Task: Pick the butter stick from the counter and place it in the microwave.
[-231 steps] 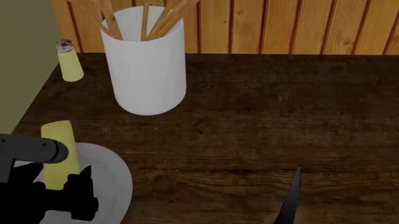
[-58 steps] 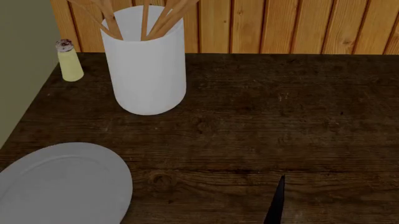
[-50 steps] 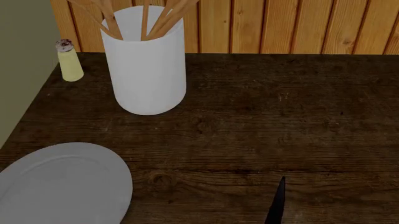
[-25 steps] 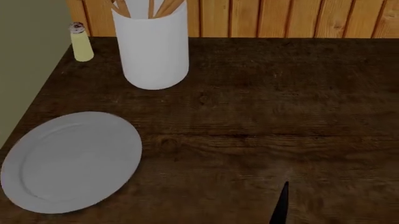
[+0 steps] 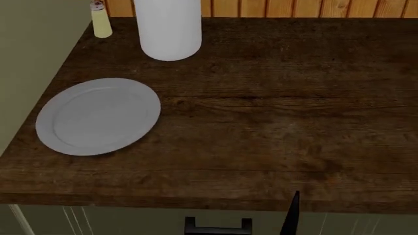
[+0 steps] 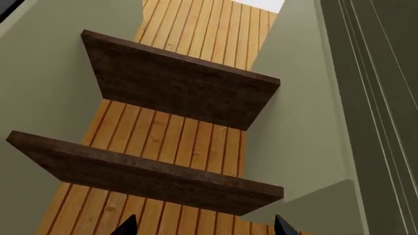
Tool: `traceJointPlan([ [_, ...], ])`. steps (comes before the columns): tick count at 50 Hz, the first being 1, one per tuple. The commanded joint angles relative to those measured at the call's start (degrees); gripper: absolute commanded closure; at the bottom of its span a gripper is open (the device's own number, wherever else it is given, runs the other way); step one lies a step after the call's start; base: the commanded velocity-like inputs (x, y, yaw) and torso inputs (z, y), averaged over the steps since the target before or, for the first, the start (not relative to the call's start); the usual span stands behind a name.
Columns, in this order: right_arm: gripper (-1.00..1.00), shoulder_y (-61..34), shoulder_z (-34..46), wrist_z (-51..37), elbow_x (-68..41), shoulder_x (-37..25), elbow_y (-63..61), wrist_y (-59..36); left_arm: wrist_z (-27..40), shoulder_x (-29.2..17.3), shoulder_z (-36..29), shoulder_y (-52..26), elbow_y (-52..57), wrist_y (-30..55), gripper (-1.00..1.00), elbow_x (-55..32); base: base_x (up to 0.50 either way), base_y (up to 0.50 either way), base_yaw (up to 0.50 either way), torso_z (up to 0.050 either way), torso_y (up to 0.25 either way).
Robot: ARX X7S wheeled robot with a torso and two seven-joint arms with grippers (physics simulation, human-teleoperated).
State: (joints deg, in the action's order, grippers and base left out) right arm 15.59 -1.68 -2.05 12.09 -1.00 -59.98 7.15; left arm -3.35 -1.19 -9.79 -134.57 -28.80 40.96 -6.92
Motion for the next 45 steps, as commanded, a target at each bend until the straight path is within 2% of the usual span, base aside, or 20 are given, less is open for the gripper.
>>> traceJointPlan([
  [1,-1.0,0.2,-1.9,1.2,0.1,1.0,0.0,0.5,-0.3,1.2,1.9,-0.4,-0.9,-0.2,1.0,0.0,0.0,0.0,0.0,0.0,0.0],
  [7,-1.0,-1.1,-0.7,1.4,2.9,1.0,0.0,-2.6,-0.3,1.2,2.0,-0.4,-0.9,-0.3,1.0,-0.1,0.0,0.0,0.0,0.0,0.0],
  [27,-1.0,-1.0,0.2,1.5,4.8,1.0,0.0,-2.9,-0.3,1.2,2.4,-0.4,-0.5,0.0,1.0,-0.1,-0.01,0.5,0.0,0.0,0.0],
  [45,-1.0,-0.5,0.5,1.5,5.0,1.0,0.0,-2.8,-0.5,1.2,2.5,-0.4,-0.9,-0.2,1.0,0.1,-0.16,0.5,0.0,0.0,0.0],
])
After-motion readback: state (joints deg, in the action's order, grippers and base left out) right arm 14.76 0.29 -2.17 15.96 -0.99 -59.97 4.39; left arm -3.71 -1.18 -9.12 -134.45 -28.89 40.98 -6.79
